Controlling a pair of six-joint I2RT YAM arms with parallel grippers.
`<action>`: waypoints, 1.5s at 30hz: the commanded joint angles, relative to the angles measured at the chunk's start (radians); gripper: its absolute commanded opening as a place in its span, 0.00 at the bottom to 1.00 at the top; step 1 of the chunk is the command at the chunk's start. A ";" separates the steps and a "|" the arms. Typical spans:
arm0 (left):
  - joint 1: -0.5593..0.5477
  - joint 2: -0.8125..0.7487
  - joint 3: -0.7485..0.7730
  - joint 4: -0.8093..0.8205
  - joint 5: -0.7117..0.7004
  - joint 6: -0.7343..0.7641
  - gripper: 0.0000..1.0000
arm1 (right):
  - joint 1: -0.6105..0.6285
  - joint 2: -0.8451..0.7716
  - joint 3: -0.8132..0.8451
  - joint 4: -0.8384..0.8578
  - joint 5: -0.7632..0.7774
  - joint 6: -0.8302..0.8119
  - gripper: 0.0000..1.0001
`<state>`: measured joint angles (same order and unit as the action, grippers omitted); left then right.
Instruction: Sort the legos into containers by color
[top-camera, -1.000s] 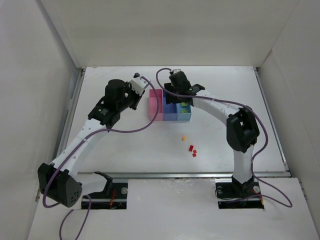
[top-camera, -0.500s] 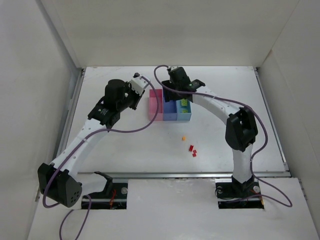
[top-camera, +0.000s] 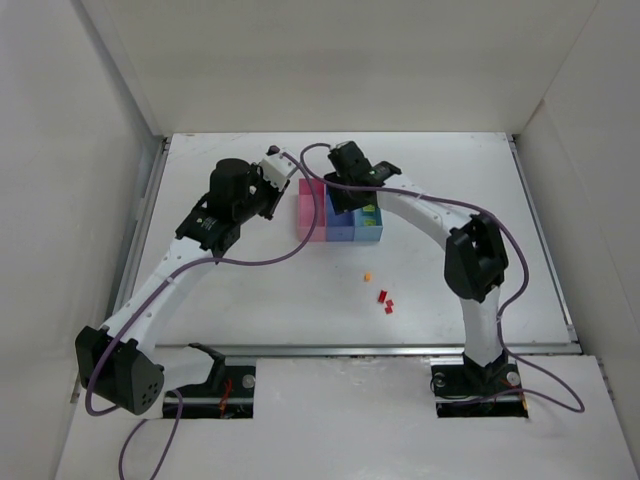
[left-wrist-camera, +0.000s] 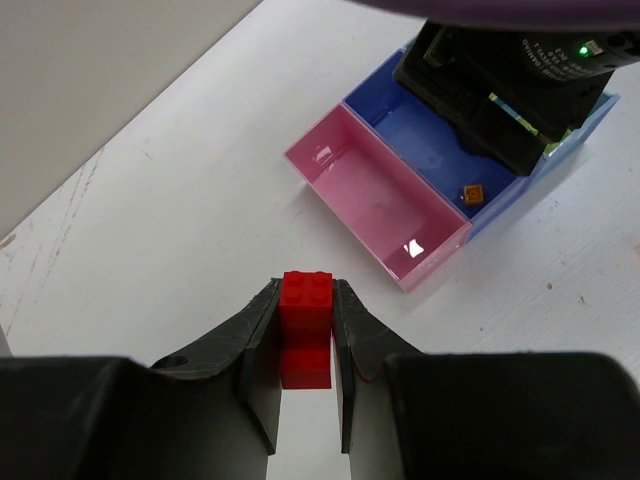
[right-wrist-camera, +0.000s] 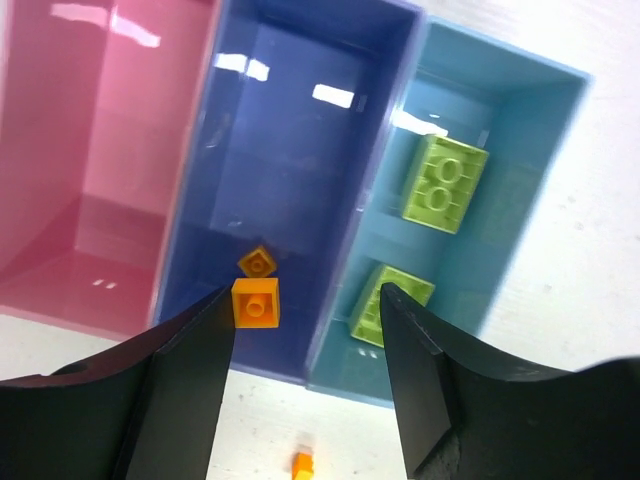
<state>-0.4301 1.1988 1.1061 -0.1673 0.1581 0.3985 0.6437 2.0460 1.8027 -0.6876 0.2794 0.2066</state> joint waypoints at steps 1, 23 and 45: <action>0.005 -0.024 0.031 0.038 0.015 -0.007 0.00 | -0.012 0.026 0.043 -0.027 -0.061 -0.022 0.65; 0.005 -0.024 0.031 0.048 0.015 0.002 0.00 | -0.001 0.053 0.086 -0.121 0.110 -0.003 0.66; 0.005 -0.024 0.040 0.048 -0.003 0.002 0.00 | -0.033 -0.412 -0.258 0.083 -0.153 -0.009 0.66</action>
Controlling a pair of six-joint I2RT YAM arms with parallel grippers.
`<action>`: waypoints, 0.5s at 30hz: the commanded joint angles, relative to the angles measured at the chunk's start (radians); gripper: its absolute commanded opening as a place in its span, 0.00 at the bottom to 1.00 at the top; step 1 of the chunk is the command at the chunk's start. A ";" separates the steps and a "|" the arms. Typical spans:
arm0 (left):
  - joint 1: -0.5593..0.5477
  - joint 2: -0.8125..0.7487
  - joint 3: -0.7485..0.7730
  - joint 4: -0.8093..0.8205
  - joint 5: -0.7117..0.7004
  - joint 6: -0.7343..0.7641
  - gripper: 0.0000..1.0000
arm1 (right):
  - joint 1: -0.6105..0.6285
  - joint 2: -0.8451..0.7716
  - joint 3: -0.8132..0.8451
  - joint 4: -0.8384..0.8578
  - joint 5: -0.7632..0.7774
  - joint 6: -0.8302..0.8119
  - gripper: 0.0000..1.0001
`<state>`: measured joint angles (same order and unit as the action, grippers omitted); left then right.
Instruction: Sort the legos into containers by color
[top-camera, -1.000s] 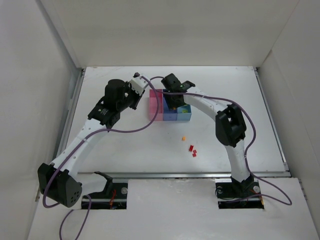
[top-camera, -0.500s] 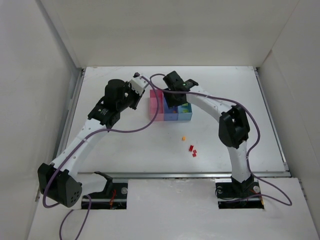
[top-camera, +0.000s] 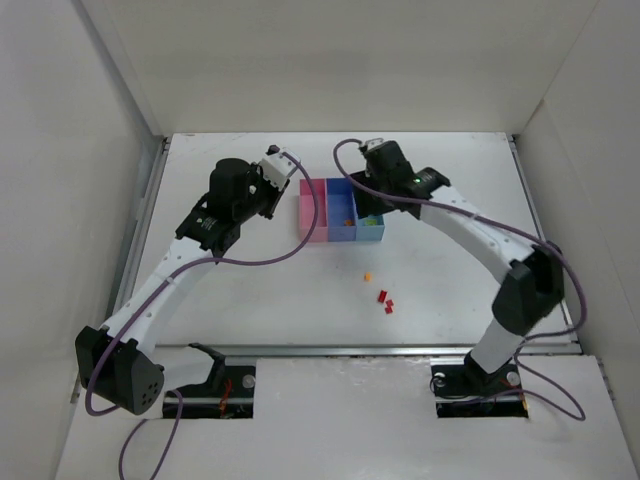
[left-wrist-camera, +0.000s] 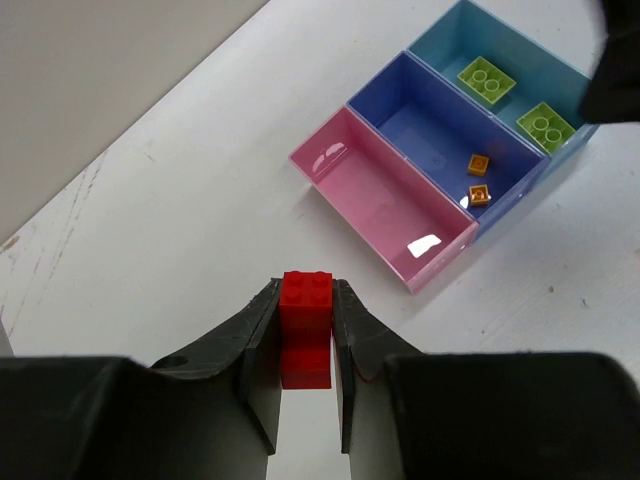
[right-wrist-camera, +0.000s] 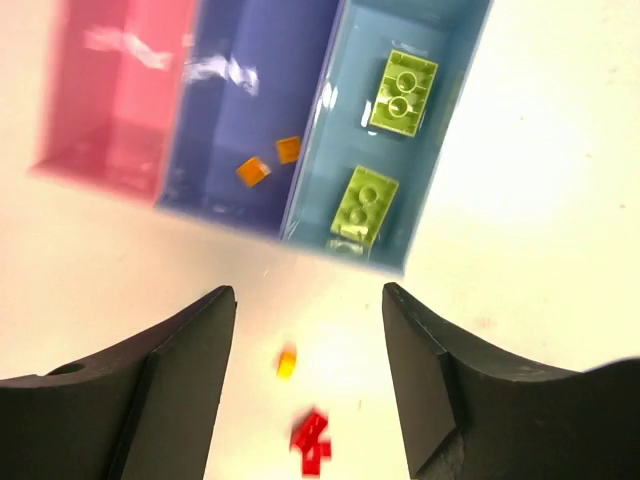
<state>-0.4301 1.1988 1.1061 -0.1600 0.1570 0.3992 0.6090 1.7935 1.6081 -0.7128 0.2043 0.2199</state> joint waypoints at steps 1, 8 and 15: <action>0.005 -0.024 0.040 0.040 -0.002 0.001 0.00 | 0.001 -0.172 -0.092 0.084 -0.098 -0.022 0.66; 0.005 -0.024 0.031 0.040 -0.002 0.001 0.00 | 0.116 -0.170 -0.319 0.007 -0.087 0.131 0.60; 0.005 -0.024 0.031 0.040 -0.002 0.001 0.00 | 0.117 -0.168 -0.442 0.087 -0.077 0.237 0.57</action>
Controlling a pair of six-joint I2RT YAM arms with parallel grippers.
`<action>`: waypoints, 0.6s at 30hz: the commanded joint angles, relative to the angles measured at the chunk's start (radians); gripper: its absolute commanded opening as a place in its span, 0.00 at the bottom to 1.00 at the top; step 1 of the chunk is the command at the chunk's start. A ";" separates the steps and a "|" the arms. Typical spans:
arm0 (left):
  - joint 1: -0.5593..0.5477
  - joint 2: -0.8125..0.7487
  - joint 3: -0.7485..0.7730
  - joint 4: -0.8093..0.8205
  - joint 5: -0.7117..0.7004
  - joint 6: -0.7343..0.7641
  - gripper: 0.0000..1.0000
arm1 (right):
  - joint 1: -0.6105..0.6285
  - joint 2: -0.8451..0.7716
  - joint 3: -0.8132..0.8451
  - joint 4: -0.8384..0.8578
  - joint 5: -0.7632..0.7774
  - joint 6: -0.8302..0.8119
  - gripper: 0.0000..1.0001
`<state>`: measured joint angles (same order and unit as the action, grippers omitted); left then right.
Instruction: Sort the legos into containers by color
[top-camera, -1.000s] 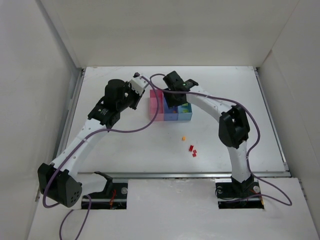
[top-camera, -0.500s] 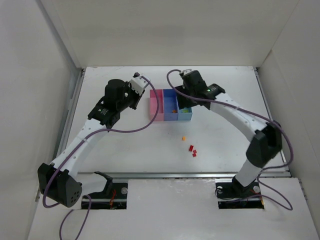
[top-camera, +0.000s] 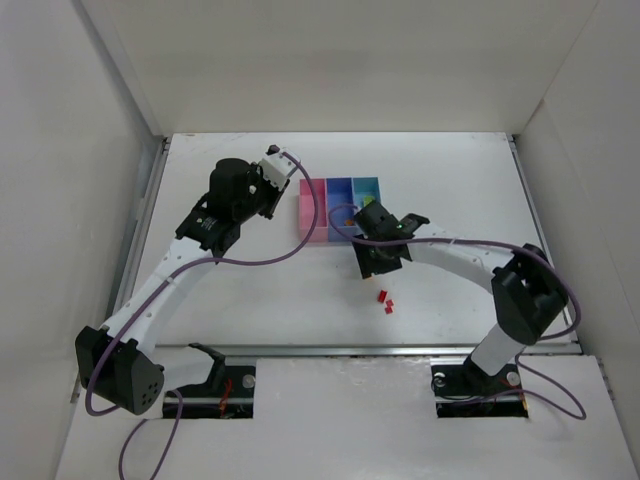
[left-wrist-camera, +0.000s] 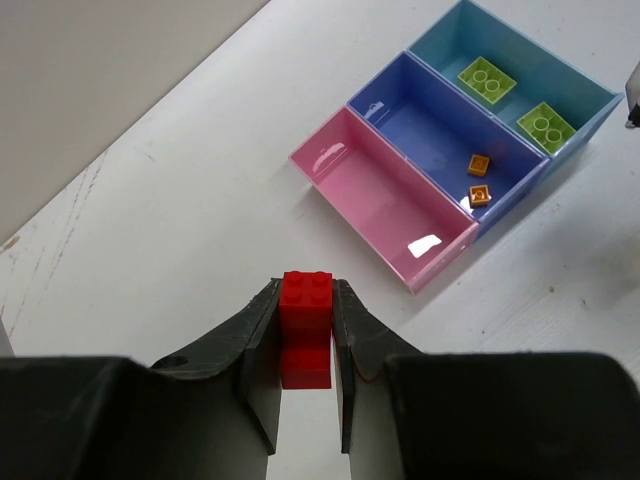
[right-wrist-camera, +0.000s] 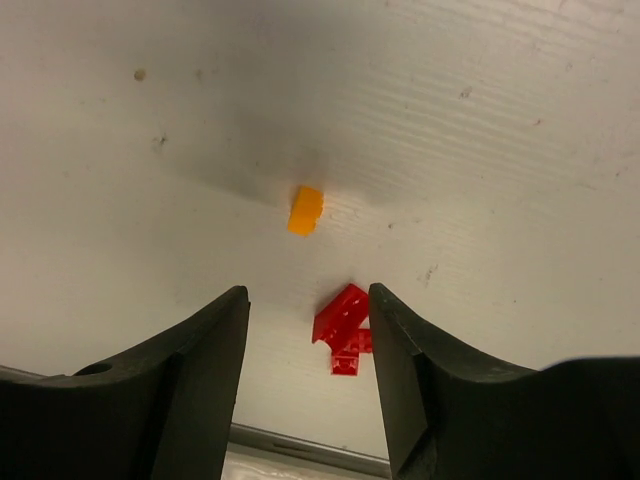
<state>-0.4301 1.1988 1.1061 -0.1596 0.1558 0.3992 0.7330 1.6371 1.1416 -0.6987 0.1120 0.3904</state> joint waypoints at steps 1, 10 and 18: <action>0.005 -0.024 0.031 0.040 -0.001 0.001 0.00 | -0.007 0.006 0.024 0.073 0.015 0.067 0.57; 0.005 -0.024 0.031 0.031 -0.001 0.001 0.00 | -0.007 0.164 0.014 0.134 -0.034 0.047 0.57; 0.005 -0.024 0.031 0.031 -0.001 0.001 0.00 | -0.017 0.164 0.023 0.143 0.015 0.056 0.28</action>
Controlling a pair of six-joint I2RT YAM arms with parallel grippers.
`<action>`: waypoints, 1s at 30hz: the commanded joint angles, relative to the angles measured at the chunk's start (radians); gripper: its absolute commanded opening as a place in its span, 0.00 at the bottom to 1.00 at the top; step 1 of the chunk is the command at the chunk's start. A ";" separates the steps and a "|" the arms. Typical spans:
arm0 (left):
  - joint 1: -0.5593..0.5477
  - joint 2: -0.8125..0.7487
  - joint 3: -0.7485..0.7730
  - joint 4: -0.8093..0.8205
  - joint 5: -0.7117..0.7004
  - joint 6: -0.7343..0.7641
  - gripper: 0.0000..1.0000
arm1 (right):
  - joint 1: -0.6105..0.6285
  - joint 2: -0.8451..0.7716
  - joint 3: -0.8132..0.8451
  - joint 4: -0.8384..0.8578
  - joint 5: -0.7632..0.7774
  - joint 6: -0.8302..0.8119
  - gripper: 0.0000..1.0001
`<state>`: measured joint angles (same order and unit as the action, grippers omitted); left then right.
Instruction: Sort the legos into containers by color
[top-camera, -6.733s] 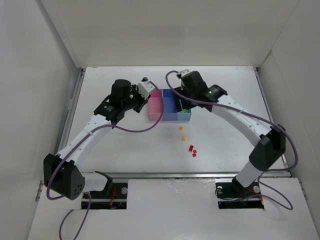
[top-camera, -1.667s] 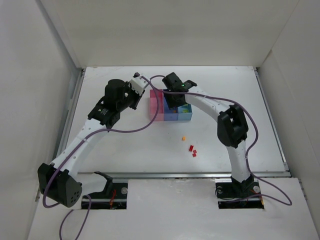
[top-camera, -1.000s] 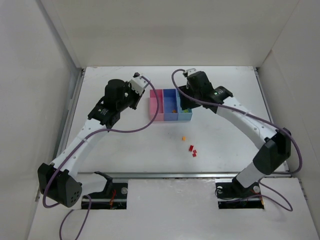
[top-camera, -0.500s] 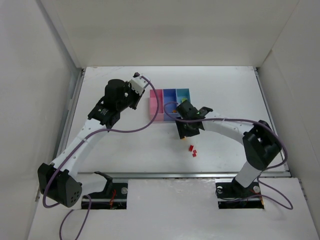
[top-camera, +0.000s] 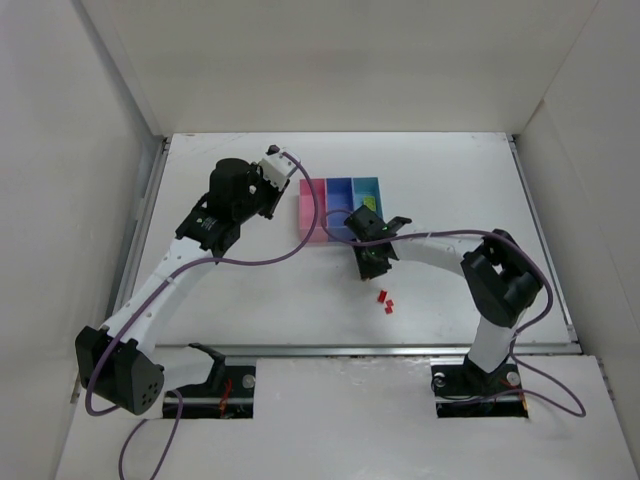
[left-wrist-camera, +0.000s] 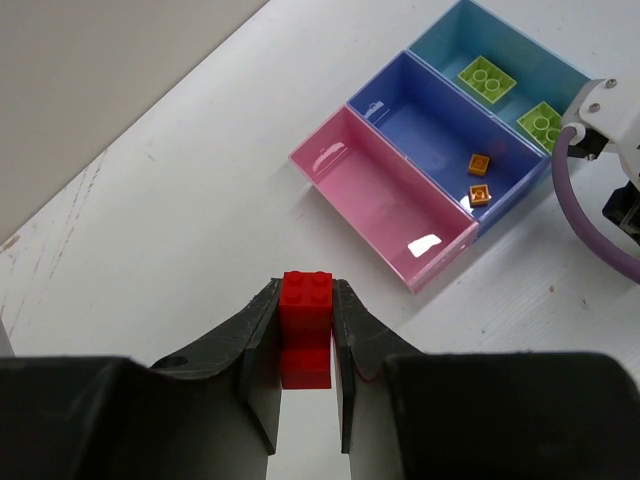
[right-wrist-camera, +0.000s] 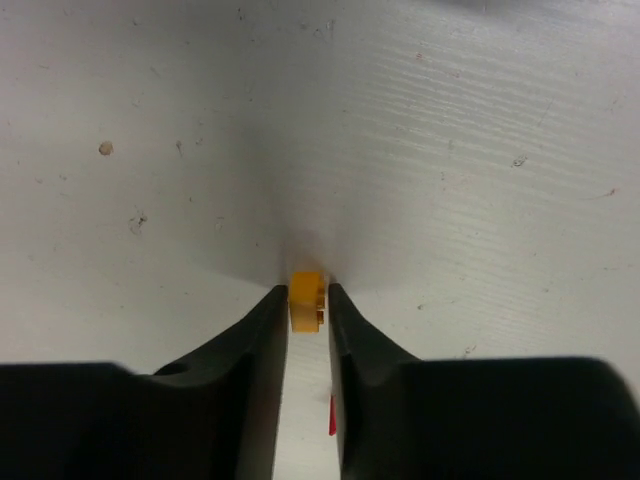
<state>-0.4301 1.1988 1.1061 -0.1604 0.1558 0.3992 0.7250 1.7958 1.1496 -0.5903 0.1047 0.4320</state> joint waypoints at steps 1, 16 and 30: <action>0.005 -0.024 0.031 0.032 -0.001 0.001 0.00 | -0.009 0.005 0.015 0.035 0.023 0.014 0.26; 0.005 -0.024 0.041 0.032 0.008 0.001 0.00 | -0.048 0.026 0.540 -0.088 0.043 -0.145 0.15; 0.014 -0.062 0.041 0.022 -0.029 0.010 0.00 | -0.154 0.392 0.931 -0.181 0.023 -0.207 0.41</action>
<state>-0.4221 1.1782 1.1110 -0.1612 0.1291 0.4038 0.5797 2.2024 2.0563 -0.7338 0.1421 0.2459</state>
